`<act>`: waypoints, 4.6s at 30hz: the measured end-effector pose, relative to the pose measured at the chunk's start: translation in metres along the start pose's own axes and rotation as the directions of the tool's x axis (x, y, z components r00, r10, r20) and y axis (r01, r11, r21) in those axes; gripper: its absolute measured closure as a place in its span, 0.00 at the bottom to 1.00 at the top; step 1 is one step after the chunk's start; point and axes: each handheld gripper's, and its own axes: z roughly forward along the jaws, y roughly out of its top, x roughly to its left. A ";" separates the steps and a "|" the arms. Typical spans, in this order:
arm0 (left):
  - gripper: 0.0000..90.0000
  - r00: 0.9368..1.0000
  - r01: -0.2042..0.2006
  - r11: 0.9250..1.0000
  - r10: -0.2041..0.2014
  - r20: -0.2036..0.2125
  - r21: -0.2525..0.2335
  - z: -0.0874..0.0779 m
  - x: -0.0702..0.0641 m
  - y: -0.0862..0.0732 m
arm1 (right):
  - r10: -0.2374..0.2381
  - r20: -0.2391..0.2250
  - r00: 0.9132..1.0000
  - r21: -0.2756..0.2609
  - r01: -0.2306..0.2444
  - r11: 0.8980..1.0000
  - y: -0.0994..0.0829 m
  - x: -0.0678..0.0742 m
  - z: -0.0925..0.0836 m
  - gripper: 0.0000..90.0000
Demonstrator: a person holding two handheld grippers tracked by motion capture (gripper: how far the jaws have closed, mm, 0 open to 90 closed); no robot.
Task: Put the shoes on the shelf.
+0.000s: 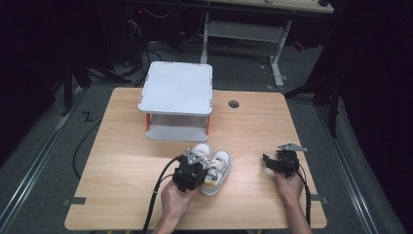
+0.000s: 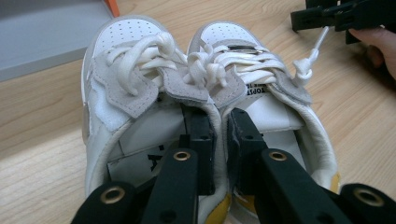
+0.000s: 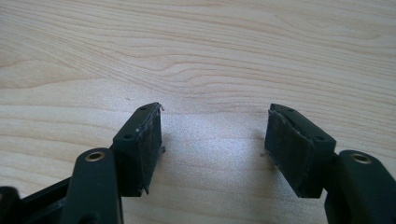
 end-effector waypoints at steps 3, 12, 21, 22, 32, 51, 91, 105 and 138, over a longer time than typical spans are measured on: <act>0.91 1.000 0.004 1.000 -0.004 0.002 -0.010 -0.005 0.003 0.001 | 0.000 0.000 1.000 0.000 0.000 1.000 0.000 0.000 0.000 0.40; 0.91 1.000 0.008 1.000 -0.008 0.008 -0.027 -0.022 0.013 0.004 | 0.000 0.000 1.000 0.000 0.000 1.000 0.000 0.000 0.000 0.40; 0.91 0.999 0.033 0.998 -0.033 -0.002 -0.048 -0.032 0.026 0.006 | 0.000 0.001 1.000 -0.001 0.000 1.000 0.000 0.000 0.000 0.40; 0.91 0.999 0.038 0.998 -0.038 -0.002 -0.050 -0.034 0.029 0.007 | 0.000 0.001 1.000 -0.001 0.000 1.000 0.000 0.000 0.000 0.40; 0.91 0.997 0.033 0.998 -0.037 -0.062 -0.057 -0.044 0.047 0.012 | 0.000 0.001 1.000 0.000 0.000 1.000 0.000 0.000 0.000 0.40; 0.91 0.978 0.067 0.994 -0.082 -0.191 -0.084 -0.017 0.098 0.031 | 0.001 0.002 1.000 0.000 -0.001 1.000 0.000 0.000 0.000 0.40; 0.39 0.959 0.114 0.982 -0.148 -0.242 -0.148 0.034 0.126 0.044 | 0.001 0.002 1.000 0.000 -0.001 1.000 0.000 0.000 0.000 0.40; 0.26 0.963 0.057 0.988 -0.092 -0.253 -0.143 -0.011 0.106 0.023 | -0.035 -0.047 0.998 -0.046 0.033 0.998 0.003 0.012 -0.001 0.70; 0.16 0.925 0.154 0.988 -0.141 -0.354 0.009 0.035 0.107 0.000 | -0.293 -0.349 0.890 -0.254 0.211 0.944 0.209 0.151 -0.008 0.66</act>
